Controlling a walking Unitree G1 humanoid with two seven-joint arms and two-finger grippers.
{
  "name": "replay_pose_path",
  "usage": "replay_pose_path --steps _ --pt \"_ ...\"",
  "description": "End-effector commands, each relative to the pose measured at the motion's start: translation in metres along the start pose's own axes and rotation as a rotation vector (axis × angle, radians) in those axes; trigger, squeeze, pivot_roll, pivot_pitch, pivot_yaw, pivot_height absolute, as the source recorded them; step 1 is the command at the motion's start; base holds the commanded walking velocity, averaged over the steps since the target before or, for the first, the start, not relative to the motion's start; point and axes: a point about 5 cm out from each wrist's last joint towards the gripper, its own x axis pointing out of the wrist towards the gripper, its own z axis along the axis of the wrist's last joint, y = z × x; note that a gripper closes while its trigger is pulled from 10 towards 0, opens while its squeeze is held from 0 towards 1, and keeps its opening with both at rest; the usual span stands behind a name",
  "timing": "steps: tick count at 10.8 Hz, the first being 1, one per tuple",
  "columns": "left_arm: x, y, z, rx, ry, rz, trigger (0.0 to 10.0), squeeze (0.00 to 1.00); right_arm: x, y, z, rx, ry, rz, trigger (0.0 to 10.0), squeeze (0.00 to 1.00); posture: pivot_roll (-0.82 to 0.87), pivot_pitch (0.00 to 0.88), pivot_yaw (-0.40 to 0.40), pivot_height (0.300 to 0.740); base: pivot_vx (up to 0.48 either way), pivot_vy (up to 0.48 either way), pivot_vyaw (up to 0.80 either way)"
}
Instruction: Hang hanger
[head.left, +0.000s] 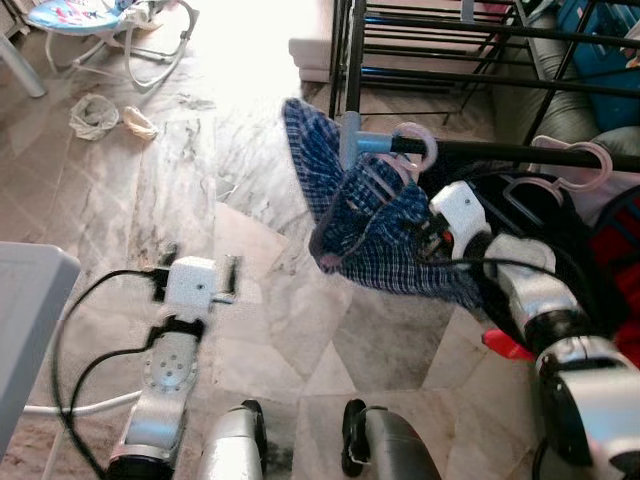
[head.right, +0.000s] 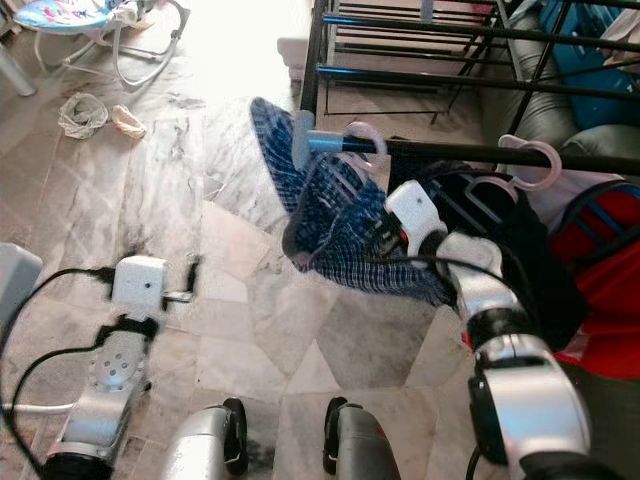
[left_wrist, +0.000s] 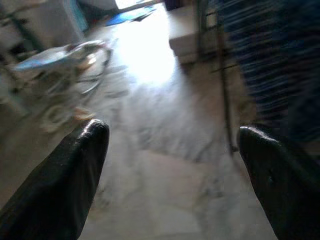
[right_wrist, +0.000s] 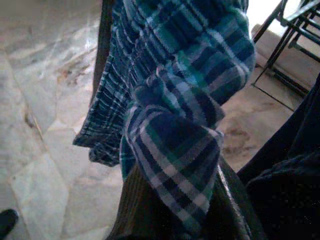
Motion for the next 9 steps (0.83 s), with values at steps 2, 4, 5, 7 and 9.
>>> replay_pose_path --steps 2,4,5,7,9 --pt "-0.005 0.0 -0.014 0.095 0.035 -0.163 10.0 0.0 -0.004 0.001 -0.002 0.03 -0.039 -0.038 0.0 0.0 0.01 0.221 -0.014 0.74 0.0 0.0 0.0" --pt "0.01 0.03 -0.011 0.21 0.014 -0.061 10.0 0.0 -0.005 0.006 -0.007 0.079 -0.069 -0.117 0.0 0.0 0.02 0.21 -0.021 0.74 0.0 0.0 0.0" --pt "0.013 0.033 -0.007 0.175 0.009 -0.005 10.0 0.0 -0.005 0.005 -0.007 0.102 -0.082 -0.153 0.0 0.0 0.03 0.206 -0.027 0.74 0.0 0.0 0.0" --pt "0.001 0.038 -0.008 0.056 0.025 0.213 10.0 0.0 -0.01 0.01 0.003 0.107 -0.195 -0.295 0.0 0.0 0.06 0.205 -0.053 0.74 0.0 0.0 0.0" --pt "-0.018 0.039 -0.016 0.009 0.053 0.281 10.0 0.0 -0.035 0.031 0.01 0.052 -0.332 -0.449 0.0 0.0 0.05 0.207 -0.073 0.74 0.0 0.0 0.0"
